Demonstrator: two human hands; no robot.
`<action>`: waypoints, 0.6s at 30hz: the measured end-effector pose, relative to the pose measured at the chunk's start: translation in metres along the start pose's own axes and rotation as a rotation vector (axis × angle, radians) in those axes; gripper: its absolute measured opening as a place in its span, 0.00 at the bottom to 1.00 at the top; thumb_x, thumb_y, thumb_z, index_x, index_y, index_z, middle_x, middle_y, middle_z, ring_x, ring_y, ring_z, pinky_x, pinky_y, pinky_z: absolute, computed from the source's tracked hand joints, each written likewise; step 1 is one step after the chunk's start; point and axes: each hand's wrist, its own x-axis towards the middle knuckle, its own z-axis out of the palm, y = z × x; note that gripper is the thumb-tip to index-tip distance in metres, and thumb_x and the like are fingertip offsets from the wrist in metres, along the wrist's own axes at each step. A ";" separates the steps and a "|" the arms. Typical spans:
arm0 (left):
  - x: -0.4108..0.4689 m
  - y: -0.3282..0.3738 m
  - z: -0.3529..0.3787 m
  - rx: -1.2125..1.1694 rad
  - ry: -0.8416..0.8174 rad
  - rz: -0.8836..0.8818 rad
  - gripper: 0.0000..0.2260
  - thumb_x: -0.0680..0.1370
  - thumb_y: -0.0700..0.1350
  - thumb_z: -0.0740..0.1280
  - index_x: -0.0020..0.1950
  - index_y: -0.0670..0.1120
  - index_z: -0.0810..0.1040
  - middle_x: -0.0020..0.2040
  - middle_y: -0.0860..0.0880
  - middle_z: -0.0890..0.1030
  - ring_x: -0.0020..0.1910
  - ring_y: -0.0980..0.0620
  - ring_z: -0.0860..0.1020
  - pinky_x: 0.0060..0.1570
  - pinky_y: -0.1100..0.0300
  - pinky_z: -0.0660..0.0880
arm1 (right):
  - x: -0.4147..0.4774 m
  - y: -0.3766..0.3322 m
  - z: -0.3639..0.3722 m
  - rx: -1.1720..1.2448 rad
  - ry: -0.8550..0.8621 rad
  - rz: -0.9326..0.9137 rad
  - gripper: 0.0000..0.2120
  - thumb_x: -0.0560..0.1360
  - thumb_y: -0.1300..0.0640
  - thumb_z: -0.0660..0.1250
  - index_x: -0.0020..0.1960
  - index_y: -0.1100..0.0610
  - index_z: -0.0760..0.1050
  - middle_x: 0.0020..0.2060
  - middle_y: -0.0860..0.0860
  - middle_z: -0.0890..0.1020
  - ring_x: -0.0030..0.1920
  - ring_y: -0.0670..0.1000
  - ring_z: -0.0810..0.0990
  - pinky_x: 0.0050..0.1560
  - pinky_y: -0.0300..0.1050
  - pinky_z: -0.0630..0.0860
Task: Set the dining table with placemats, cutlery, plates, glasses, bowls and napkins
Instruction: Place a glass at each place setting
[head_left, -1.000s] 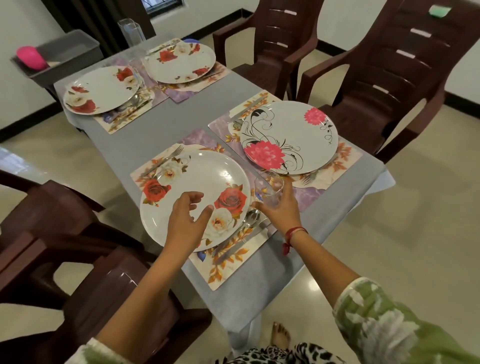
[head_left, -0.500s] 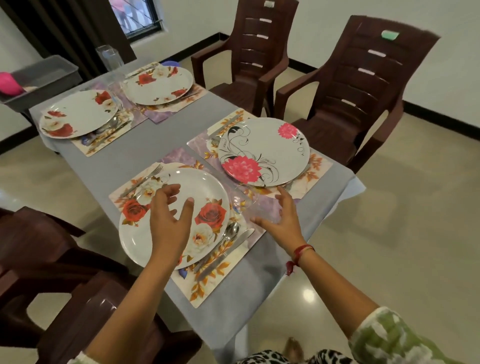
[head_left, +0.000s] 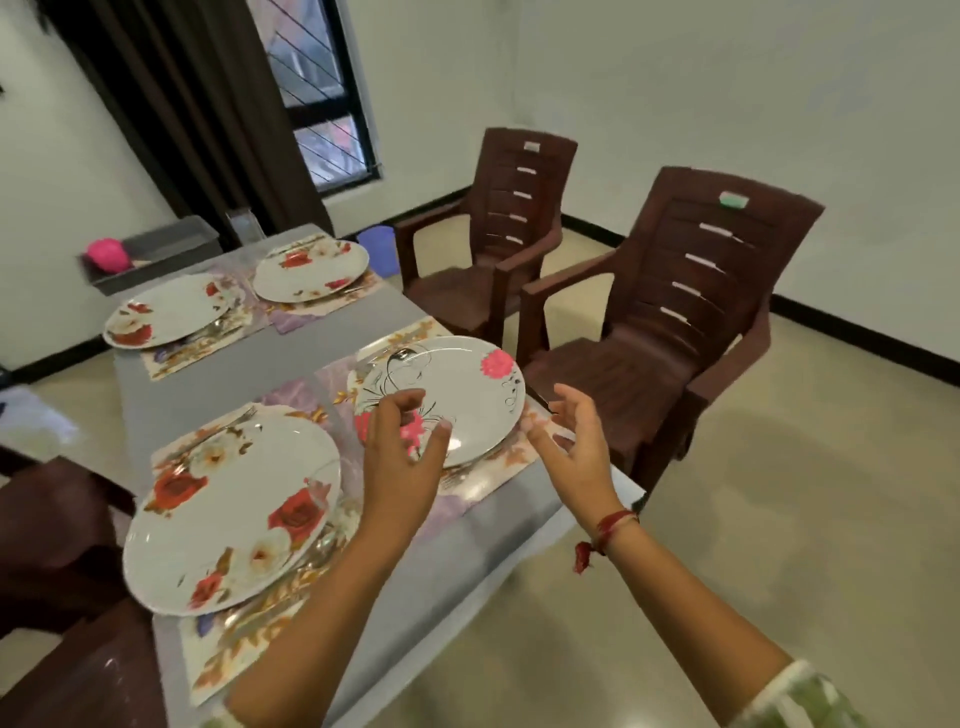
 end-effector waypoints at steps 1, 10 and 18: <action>-0.003 0.007 0.010 0.009 -0.002 -0.002 0.16 0.76 0.41 0.69 0.61 0.51 0.70 0.58 0.53 0.74 0.58 0.52 0.73 0.59 0.53 0.73 | 0.005 0.000 -0.009 -0.011 -0.015 -0.009 0.23 0.74 0.51 0.69 0.67 0.52 0.66 0.60 0.50 0.72 0.55 0.40 0.73 0.48 0.25 0.71; 0.003 0.052 0.132 0.083 0.025 -0.036 0.18 0.76 0.44 0.69 0.62 0.52 0.67 0.61 0.53 0.71 0.59 0.54 0.71 0.52 0.62 0.69 | 0.069 0.012 -0.116 0.093 -0.039 -0.036 0.20 0.75 0.54 0.68 0.65 0.48 0.68 0.57 0.48 0.73 0.58 0.44 0.73 0.52 0.31 0.72; 0.075 0.082 0.325 -0.020 -0.007 -0.011 0.18 0.76 0.44 0.70 0.62 0.53 0.69 0.60 0.52 0.72 0.55 0.58 0.72 0.51 0.63 0.72 | 0.203 0.067 -0.252 0.101 0.066 -0.077 0.19 0.75 0.55 0.69 0.64 0.49 0.69 0.55 0.48 0.75 0.56 0.40 0.74 0.51 0.32 0.73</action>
